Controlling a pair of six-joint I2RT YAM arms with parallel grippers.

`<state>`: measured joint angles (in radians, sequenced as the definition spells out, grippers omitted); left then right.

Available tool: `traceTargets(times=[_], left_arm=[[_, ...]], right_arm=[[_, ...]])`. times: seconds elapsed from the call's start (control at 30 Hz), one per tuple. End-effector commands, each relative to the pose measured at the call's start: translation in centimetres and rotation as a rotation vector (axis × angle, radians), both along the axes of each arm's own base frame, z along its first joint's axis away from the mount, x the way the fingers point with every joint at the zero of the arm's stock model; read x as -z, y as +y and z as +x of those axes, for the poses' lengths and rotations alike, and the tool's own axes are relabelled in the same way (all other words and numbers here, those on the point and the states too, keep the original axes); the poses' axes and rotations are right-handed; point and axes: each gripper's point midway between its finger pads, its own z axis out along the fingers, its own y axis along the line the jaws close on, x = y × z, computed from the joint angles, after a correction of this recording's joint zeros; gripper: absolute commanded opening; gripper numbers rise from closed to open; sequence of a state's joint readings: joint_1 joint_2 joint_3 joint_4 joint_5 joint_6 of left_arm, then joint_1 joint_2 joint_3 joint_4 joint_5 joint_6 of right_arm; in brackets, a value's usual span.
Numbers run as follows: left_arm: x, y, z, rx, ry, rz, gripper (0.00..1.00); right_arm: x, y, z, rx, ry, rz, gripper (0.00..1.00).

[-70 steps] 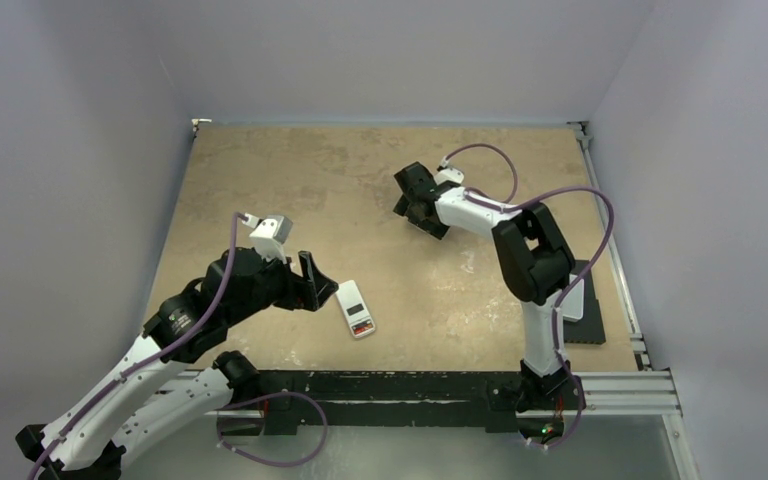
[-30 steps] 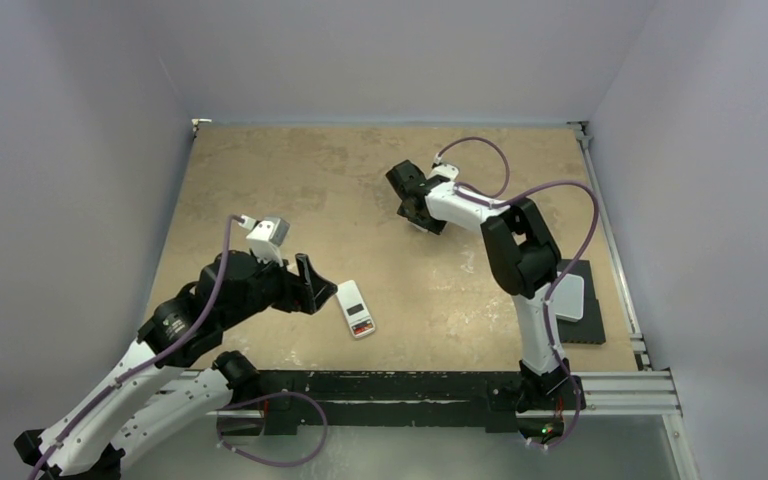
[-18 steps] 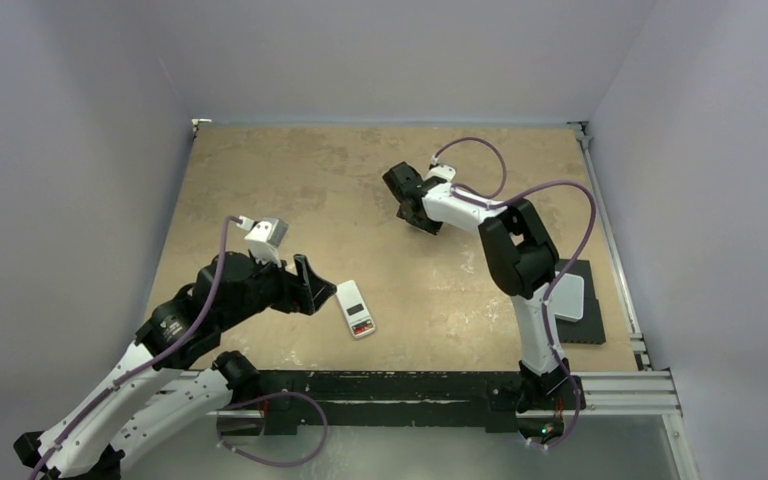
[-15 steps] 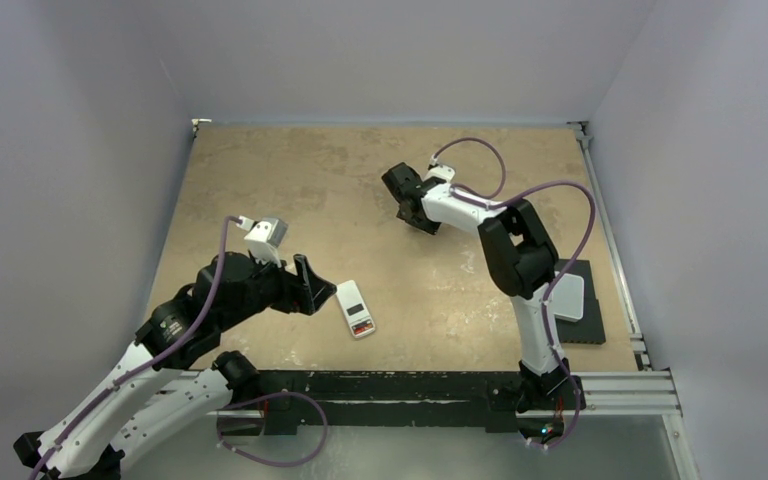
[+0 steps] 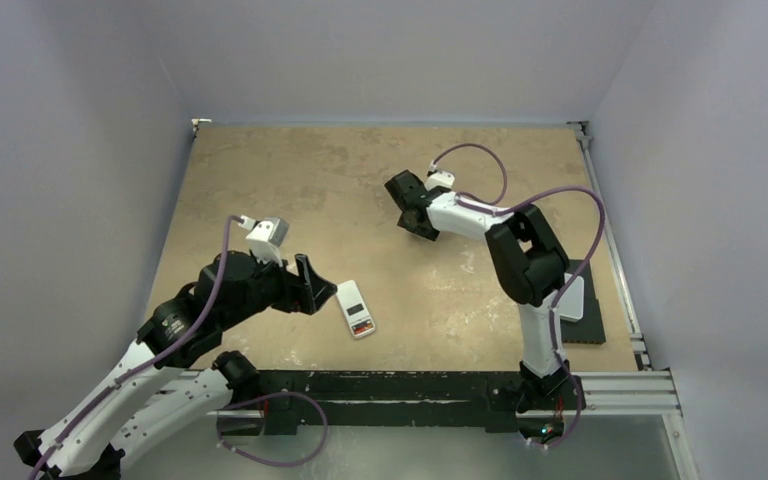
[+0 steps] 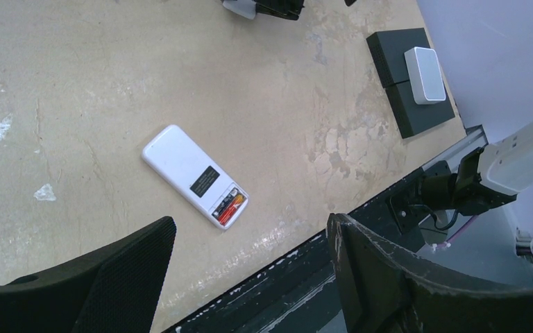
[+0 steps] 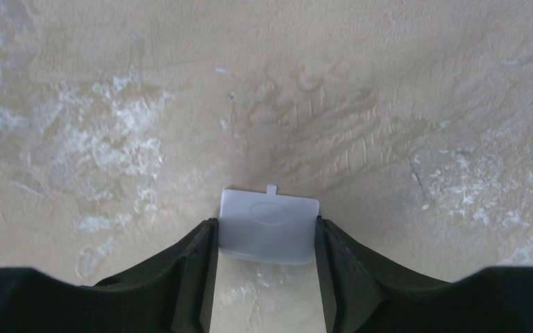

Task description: Load the batteries into the remote control

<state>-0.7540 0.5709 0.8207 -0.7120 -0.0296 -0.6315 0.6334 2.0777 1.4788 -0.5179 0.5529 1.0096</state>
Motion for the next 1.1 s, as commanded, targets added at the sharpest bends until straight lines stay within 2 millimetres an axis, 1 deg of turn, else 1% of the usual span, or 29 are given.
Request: traceTargets(times=[0.0, 0.17, 0.23, 0.37, 0.53, 0.63, 0.77, 1.0, 1.07], left_arm=[[-0.1, -0.4, 0.5, 0.005, -0.018, 0.006, 0.81], [0.2, -0.4, 0.7, -0.004, -0.010, 0.013, 0.81], [0.3, -0.3, 0.8, -0.011, -0.005, 0.016, 0.81], [0.7, -0.3, 0.9, -0.022, 0.008, 0.027, 0.81], [0.7, -0.2, 1.1, -0.034, 0.010, 0.034, 0.81], [0.8, -0.1, 1.3, -0.043, 0.013, 0.040, 0.81], [0.9, 0.0, 1.4, -0.055, 0.015, 0.045, 0.81], [0.9, 0.3, 1.4, -0.065, 0.013, 0.046, 0.81], [0.8, 0.3, 1.4, -0.067, 0.011, 0.042, 0.81]], right_arm=[[-0.9, 1.1, -2.5, -0.122, 0.031, 0.017, 0.25], [-2.3, 1.6, -4.3, -0.234, 0.031, -0.007, 0.24], [-2.7, 1.8, -5.3, -0.275, 0.032, -0.022, 0.24], [-4.3, 2.2, -7.5, -0.353, 0.008, -0.028, 0.23], [-5.6, 2.4, -10.4, -0.431, -0.016, -0.020, 0.23], [-6.1, 3.3, -12.3, -0.511, -0.033, 0.014, 0.23], [-6.8, 4.3, -14.3, -0.609, -0.064, 0.018, 0.24], [-7.2, 6.6, -18.0, -0.718, -0.104, 0.028, 0.24], [-7.0, 7.3, -19.1, -0.746, -0.109, 0.046, 0.24]])
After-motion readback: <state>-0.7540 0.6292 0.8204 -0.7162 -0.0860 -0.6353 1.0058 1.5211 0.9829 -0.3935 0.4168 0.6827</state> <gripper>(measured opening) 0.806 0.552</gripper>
